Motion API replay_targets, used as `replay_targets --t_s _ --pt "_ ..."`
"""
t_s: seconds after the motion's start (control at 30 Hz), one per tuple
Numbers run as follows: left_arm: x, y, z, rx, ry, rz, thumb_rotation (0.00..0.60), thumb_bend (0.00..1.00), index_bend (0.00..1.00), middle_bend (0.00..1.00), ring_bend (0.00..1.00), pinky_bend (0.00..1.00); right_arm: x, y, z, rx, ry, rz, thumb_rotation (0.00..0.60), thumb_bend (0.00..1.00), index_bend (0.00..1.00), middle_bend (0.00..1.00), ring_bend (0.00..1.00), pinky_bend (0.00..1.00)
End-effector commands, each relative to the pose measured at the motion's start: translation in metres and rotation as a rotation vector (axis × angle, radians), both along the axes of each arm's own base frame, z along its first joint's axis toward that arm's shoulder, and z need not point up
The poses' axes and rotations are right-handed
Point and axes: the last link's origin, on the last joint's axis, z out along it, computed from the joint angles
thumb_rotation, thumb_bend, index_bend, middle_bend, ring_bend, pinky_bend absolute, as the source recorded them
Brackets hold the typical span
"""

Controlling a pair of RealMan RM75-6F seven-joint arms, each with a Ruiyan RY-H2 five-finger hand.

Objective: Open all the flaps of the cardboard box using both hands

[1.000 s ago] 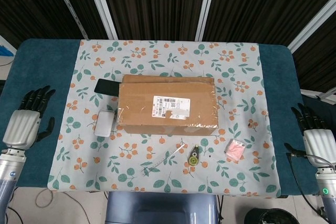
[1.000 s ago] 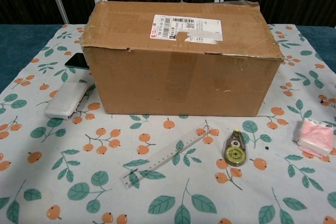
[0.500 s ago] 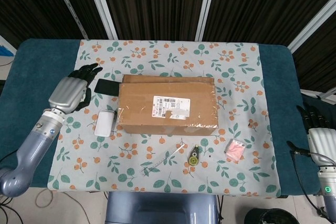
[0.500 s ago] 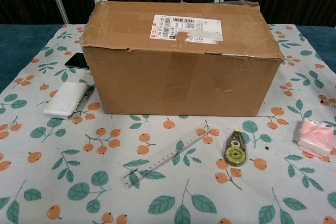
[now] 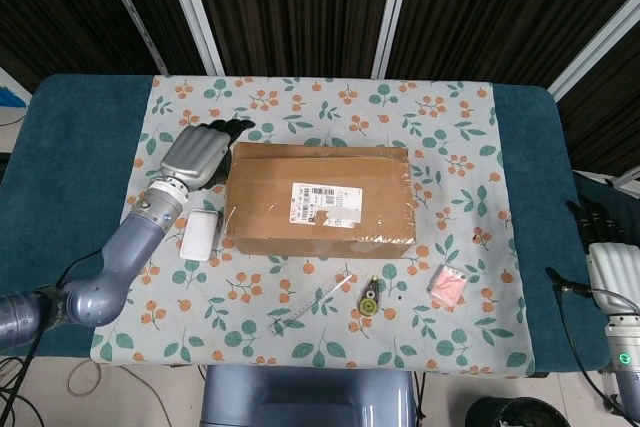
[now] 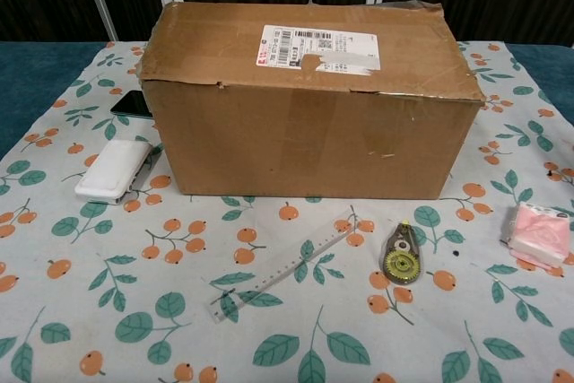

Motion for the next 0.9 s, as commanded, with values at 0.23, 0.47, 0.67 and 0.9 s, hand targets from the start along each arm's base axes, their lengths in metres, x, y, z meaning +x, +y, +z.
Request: replay_targets --t_s 0.23,0.47,0.67,0.9 --pt "0.017 0.011 -0.033 -0.076 0.041 0.026 0.6 0.86 0.13 0.2 0.19 0.32 -0.001 -0.001 0.0 0.0 -0.012 -0.005 0.6 0.24 0.0 0.0 0.0 0.18" --pt "0.022 0.008 -0.042 -0.111 0.051 0.034 0.6 0.87 0.16 0.24 0.22 0.35 -0.001 -0.001 -0.001 0.005 -0.014 -0.009 0.6 0.24 0.0 0.0 0.0 0.18" --pt "0.039 0.004 -0.031 -0.081 -0.014 -0.014 0.6 0.89 0.27 0.38 0.34 0.45 -0.001 -0.001 -0.002 0.009 -0.019 -0.008 0.6 0.24 0.0 0.0 0.0 0.18" --pt "0.044 -0.008 -0.021 -0.111 -0.056 -0.033 0.6 0.9 0.31 0.46 0.41 0.5 0.0 -0.001 -0.003 0.011 -0.018 -0.004 0.6 0.24 0.0 0.0 0.0 0.18"
